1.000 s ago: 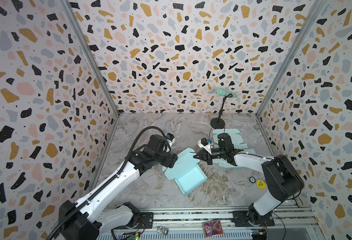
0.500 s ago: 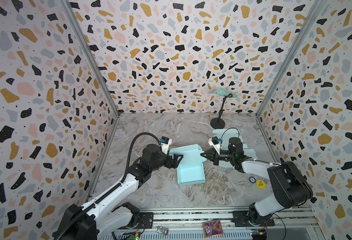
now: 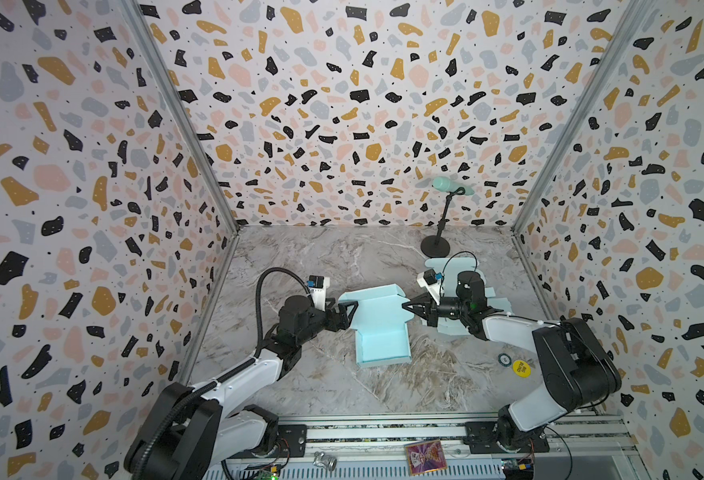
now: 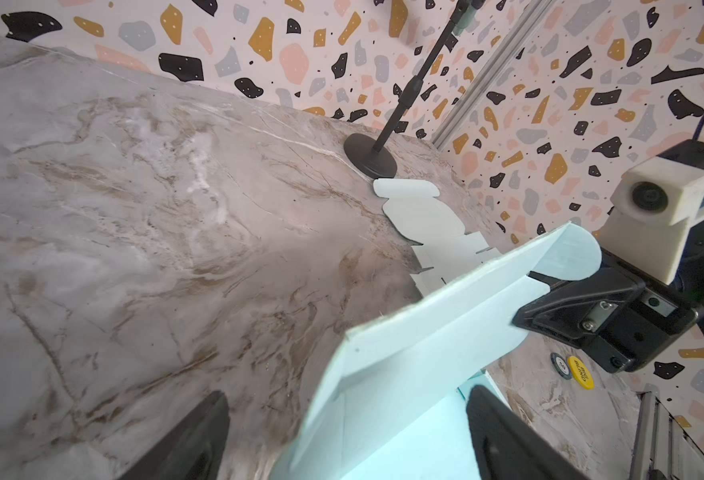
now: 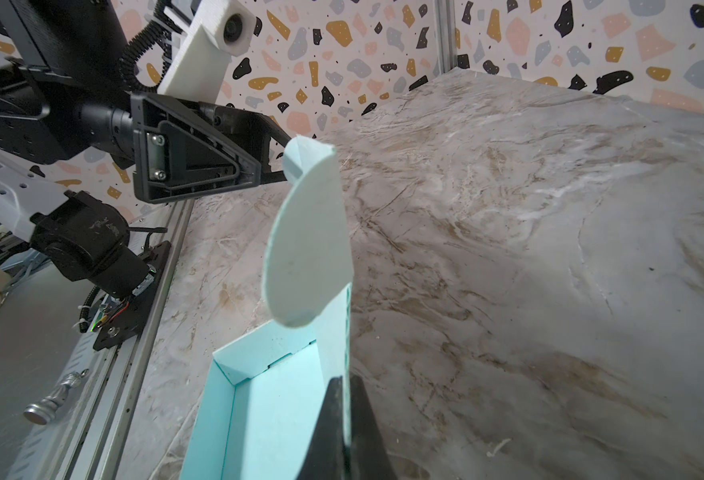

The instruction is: Fold the paper box

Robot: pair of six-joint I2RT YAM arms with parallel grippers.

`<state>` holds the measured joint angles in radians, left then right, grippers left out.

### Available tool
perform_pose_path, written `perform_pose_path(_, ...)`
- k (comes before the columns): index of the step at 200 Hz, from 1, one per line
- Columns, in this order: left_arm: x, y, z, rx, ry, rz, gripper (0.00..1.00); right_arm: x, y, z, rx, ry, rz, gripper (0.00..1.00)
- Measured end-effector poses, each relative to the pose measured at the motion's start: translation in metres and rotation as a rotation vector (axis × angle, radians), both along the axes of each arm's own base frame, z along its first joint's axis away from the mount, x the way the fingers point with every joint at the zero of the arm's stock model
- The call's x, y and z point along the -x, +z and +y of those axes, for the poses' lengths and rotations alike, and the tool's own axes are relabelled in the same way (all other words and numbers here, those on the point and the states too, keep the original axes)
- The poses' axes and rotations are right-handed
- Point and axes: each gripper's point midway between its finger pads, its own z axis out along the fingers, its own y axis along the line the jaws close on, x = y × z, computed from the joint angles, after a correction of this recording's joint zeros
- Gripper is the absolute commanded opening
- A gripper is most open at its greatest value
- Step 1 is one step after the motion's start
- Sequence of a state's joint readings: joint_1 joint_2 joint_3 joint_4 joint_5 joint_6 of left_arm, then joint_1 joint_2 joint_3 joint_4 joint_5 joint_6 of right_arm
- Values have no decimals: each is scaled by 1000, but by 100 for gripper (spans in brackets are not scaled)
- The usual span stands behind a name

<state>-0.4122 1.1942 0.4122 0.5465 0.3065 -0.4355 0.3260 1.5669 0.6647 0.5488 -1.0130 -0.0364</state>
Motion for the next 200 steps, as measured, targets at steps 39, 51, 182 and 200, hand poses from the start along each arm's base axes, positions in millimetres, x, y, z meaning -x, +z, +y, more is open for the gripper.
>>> perform_pose_path(39,-4,-18,-6,4,-22,22,78,-3,-4,-1,12,-17,6,5)
perform_pose_path(51,-3,-19,-7,8,-31,22,73,-4,-4,-2,14,-23,5,5)
perform_pose_path(182,25,-30,-16,-10,-90,46,40,-13,-9,-10,52,-113,-11,5)
perform_pose_path(200,26,-33,-15,-19,-88,55,32,-12,-11,-11,53,-118,-4,5)
